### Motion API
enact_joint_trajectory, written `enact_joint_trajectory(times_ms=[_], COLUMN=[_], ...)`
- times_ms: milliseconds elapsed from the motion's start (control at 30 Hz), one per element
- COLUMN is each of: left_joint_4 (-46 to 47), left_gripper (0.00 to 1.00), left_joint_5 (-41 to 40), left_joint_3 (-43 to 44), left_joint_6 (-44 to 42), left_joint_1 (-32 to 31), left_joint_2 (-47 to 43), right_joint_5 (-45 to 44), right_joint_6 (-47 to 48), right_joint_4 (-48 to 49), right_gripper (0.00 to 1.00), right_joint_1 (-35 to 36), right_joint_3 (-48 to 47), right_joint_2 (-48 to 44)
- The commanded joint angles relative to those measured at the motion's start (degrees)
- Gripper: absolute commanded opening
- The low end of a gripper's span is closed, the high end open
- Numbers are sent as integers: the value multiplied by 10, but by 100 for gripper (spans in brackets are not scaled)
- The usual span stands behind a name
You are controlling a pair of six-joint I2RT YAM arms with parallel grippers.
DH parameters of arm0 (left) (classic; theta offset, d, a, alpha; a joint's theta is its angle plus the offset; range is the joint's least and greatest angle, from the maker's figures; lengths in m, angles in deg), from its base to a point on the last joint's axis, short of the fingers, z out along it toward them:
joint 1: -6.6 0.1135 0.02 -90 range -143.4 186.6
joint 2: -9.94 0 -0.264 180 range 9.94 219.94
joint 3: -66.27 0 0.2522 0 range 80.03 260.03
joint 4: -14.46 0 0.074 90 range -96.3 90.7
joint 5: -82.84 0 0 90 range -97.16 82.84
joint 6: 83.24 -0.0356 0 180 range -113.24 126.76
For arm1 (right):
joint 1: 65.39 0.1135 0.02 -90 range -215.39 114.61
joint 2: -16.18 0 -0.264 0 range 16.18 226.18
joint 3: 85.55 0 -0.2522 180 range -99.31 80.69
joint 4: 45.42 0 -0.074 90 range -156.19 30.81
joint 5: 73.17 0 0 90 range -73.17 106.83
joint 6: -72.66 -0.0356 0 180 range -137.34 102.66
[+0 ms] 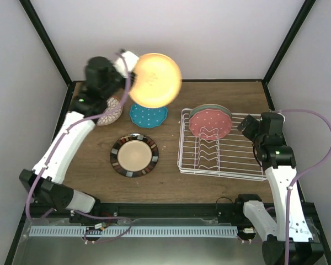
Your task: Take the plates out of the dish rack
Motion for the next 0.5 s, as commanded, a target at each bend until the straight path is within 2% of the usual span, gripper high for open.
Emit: enact_joint_trajectory(times_ms=[0,100,267,467], left_joint_4=[-151,-199,-242,-244], left_gripper=[4,4,4,4], left_joint_5=[121,221,315,319], left_joint_3=[-53,-129,-275,-430], left_joint_6=[212,269,334,381], left_joint_1=[155,227,286,295], left_joint_2=[-31,-51,-84,-150], right_joint_5=[13,24,41,36], right_joint_6=[-3,0,2,6], right_joint_4=[23,36,51,41], right_gripper=[100,100,100,100], right_joint_1=[-3,-2,-3,-3], right_joint_3=[6,7,-1,-2], right_joint_2=[8,23,50,45])
